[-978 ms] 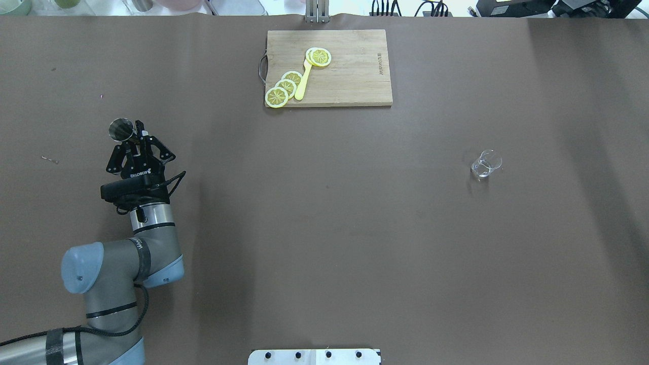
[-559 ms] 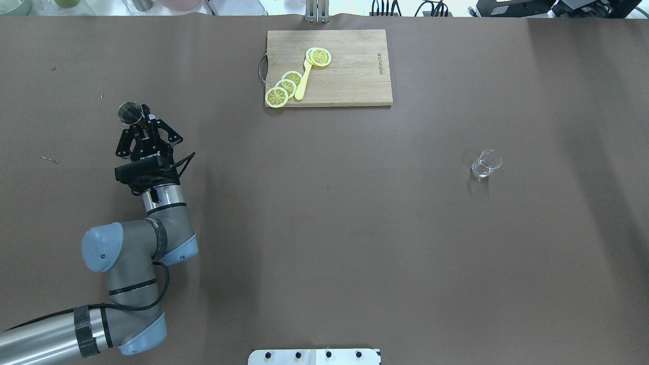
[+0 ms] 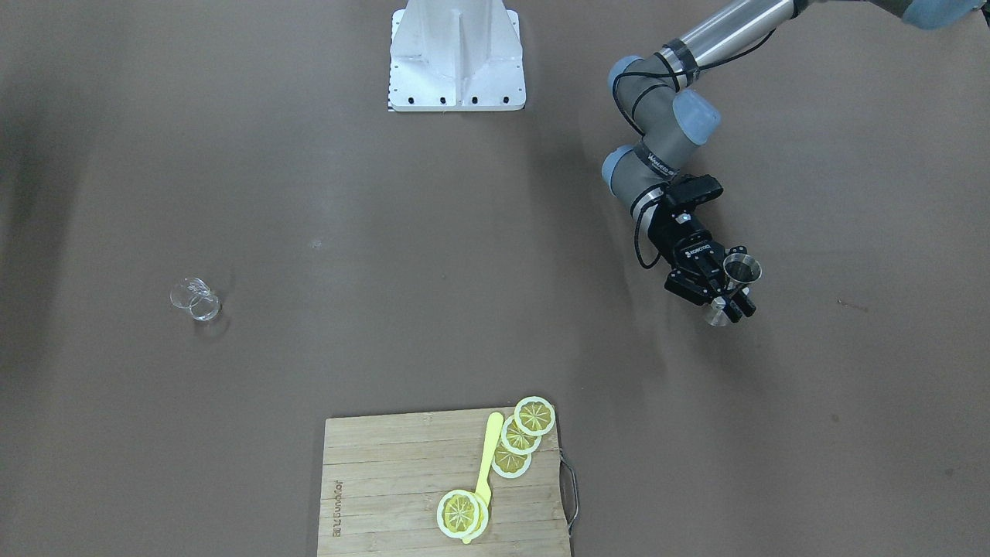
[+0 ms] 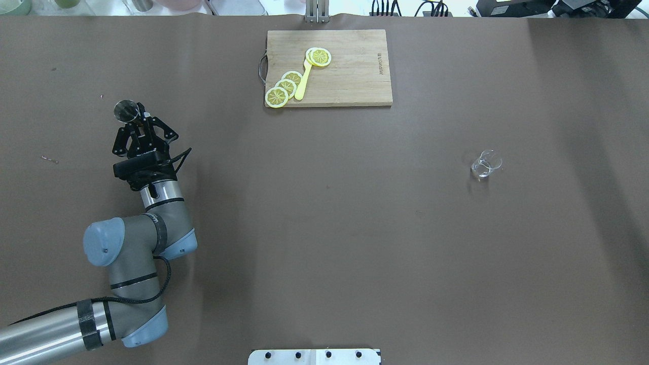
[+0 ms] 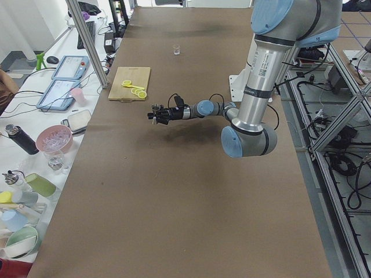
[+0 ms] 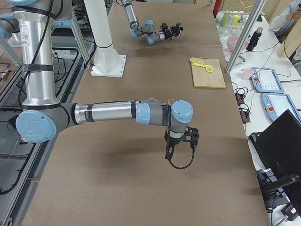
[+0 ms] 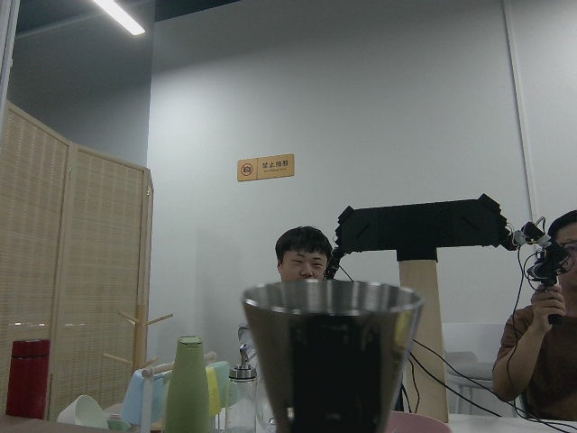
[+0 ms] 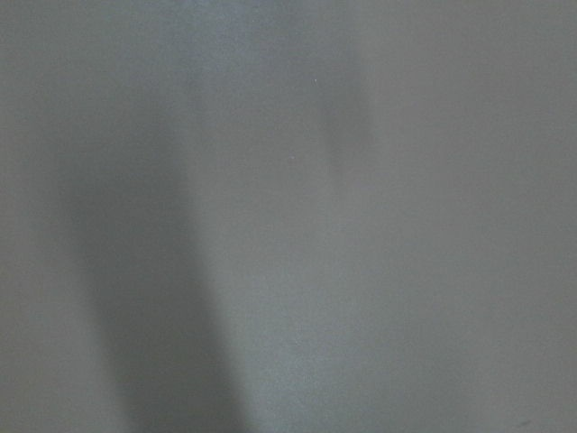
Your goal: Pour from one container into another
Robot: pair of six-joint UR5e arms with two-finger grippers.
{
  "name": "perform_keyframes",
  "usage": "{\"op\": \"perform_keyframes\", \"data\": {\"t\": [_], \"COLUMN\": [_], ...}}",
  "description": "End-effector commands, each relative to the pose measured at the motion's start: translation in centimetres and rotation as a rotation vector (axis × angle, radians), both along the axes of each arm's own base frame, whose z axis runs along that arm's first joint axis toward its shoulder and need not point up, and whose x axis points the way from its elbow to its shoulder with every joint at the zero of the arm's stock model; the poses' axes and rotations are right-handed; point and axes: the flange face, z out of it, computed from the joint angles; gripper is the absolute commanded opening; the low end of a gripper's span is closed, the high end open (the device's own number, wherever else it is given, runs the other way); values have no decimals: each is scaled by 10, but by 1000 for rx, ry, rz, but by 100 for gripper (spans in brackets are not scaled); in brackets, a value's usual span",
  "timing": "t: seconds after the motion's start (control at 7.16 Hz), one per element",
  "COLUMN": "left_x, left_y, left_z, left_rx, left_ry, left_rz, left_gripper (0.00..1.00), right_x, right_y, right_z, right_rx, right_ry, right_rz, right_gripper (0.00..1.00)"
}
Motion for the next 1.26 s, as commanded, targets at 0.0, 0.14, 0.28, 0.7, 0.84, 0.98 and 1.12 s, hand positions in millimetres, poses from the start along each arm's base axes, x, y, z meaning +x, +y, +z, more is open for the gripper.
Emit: {"op": "perform_keyframes", "data": {"t": [0.0,0.14,0.28,0.7,0.84,0.98,1.12], "left_x": [2,4,10,25,25,26,28], "left_y": [1,4,11,25,26,27,30], "left_z": [4,4,5,2,2,2,2], "left_rx": [-10,-15,-19,-3,-3,-4,-5], "left_ry": [5,9,25,67,67,65,65], "left_rz": [0,3,13,37,39,40,46], "left_gripper": [0,0,0,0,0,0,0], "right_x": [0,0,0,0,0,0,0], "right_y": [0,0,0,0,0,-1,0], "right_z": [0,0,0,1,0,0,1], "right_rx": [0,0,0,-2,0,0,-2], "right_ry": [0,0,0,2,2,2,2], "right_rz": [1,0,1,-1,-1,-1,-1], "right_gripper": [100,100,100,100,100,100,100]}}
